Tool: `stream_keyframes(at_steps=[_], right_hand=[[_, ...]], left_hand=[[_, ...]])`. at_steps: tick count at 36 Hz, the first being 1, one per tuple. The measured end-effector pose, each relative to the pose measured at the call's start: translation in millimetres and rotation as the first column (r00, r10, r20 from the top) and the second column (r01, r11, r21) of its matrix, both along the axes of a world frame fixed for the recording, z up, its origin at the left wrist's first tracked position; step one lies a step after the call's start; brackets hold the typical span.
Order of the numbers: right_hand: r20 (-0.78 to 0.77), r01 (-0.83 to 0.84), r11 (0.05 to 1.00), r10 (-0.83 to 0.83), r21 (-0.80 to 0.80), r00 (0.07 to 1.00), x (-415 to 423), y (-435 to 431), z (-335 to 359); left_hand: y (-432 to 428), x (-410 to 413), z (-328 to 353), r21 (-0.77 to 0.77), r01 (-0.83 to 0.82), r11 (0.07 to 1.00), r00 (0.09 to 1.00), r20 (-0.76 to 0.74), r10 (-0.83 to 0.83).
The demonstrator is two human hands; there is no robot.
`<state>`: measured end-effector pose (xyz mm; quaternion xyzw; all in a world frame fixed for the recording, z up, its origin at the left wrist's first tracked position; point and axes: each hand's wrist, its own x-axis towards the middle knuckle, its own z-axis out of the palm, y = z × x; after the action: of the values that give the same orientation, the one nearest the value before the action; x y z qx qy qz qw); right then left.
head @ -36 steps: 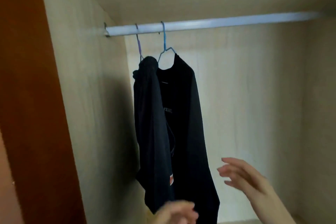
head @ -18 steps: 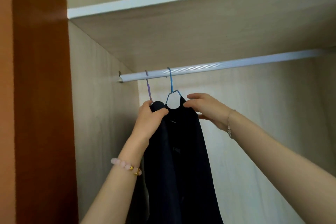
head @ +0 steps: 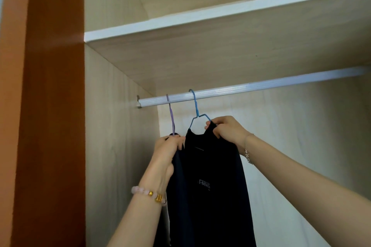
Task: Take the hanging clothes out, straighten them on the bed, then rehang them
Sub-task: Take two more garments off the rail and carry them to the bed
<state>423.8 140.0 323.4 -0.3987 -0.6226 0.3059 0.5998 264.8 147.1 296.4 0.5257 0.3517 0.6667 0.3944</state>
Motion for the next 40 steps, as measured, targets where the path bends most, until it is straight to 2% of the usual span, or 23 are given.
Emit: stream_keyframes(at_steps=[3,6,10,15,20,31,35,40], right_hand=[[0.046,0.048,0.997,-0.050,0.054,0.998,-0.6,-4.5,8.8],[0.021,0.066,0.992,-0.068,0.107,0.997,-2.9,-7.1,21.4],[0.006,0.085,0.987,-0.086,0.134,0.996,-5.1,-8.1,34.3],[0.043,0.080,0.990,-0.086,0.117,0.995,-1.5,-10.0,29.2],[0.065,0.064,0.992,-0.071,0.111,0.995,4.6,-19.0,18.4],[0.122,0.048,0.993,-0.062,0.109,0.991,14.9,-46.3,0.7],[0.133,0.064,0.994,-0.077,0.094,0.988,19.6,-55.2,-7.6],[0.127,0.080,0.994,-0.088,0.068,0.988,27.4,-64.3,-31.4]], left_hand=[[3.3,-6.5,5.1,-0.002,0.031,1.000,0.999,0.007,-0.031],[2.1,-11.2,11.6,0.016,0.014,1.000,1.000,0.006,-0.014],[4.6,-15.3,20.9,0.035,0.014,0.999,0.997,0.076,-0.016],[13.2,-19.7,29.4,0.046,-0.020,0.999,1.000,0.005,0.020],[17.0,-19.7,35.7,0.055,0.014,0.998,1.000,-0.027,-0.013],[29.2,-17.1,57.4,-0.073,0.119,0.990,0.992,-0.042,-0.123],[41.8,-16.9,34.6,-0.140,0.142,0.980,0.988,-0.042,-0.149],[34.7,-20.3,-25.9,-0.228,0.199,0.953,0.979,0.005,-0.203]])
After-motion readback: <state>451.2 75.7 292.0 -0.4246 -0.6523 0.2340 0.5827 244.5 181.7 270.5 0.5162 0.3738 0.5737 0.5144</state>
